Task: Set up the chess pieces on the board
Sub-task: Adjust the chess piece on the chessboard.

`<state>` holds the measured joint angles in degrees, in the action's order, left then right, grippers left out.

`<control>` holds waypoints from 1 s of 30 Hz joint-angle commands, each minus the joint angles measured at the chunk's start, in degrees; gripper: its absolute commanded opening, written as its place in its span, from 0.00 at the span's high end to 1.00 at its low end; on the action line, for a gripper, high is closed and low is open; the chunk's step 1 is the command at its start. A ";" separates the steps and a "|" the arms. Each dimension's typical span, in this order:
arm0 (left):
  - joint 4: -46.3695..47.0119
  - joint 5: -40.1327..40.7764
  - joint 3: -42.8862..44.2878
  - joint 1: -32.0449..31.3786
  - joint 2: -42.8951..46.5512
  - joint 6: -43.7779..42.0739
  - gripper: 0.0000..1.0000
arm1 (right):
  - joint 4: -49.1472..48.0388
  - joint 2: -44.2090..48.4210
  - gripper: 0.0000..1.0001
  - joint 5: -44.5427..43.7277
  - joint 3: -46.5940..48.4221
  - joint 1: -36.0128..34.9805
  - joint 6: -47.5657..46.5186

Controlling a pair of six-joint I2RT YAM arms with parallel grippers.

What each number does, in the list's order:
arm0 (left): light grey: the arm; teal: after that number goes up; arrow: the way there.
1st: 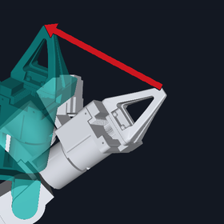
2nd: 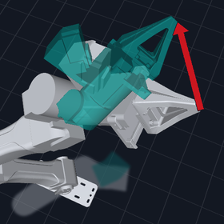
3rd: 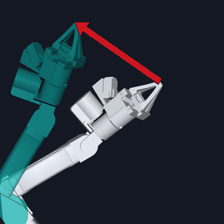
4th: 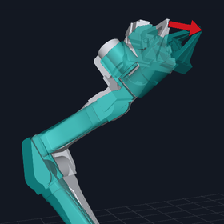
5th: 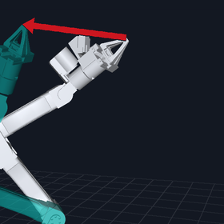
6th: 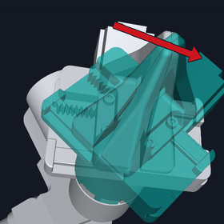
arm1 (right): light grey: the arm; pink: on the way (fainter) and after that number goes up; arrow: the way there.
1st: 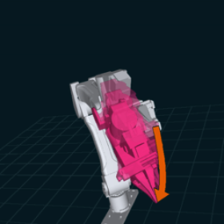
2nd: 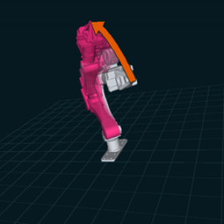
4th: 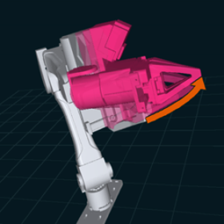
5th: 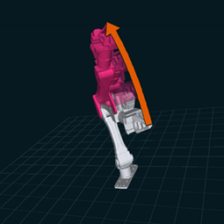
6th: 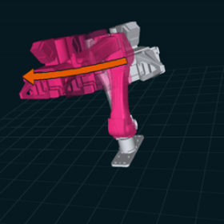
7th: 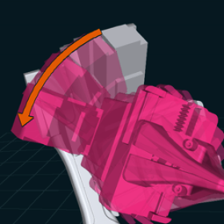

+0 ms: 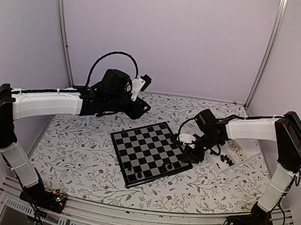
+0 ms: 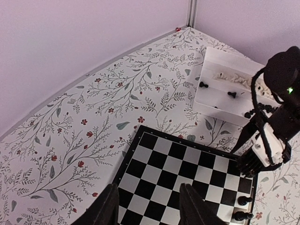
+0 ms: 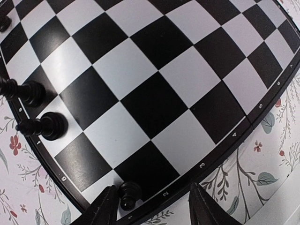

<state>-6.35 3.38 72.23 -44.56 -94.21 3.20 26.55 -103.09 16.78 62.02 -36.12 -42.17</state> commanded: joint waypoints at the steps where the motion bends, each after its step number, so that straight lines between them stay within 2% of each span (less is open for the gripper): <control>1: -0.51 -0.72 1.25 0.43 0.83 0.06 0.54 | -1.67 -1.78 0.46 -1.75 2.80 -0.33 0.75; 11: -0.65 -0.74 1.31 0.43 0.61 -0.21 0.54 | -0.45 -3.13 0.48 -0.69 4.34 -0.38 0.60; 18: -0.75 -1.30 1.34 0.43 0.50 -0.18 0.54 | 3.10 1.18 0.45 2.95 3.58 -0.39 -0.14; 30: -1.21 -2.15 1.74 0.43 0.50 0.01 0.54 | 4.39 0.25 0.55 0.46 3.80 -0.27 -0.81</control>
<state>-6.94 1.87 72.31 -44.56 -94.21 3.20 29.87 -102.69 17.65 65.19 -36.12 -42.85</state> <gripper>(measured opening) 0.463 0.461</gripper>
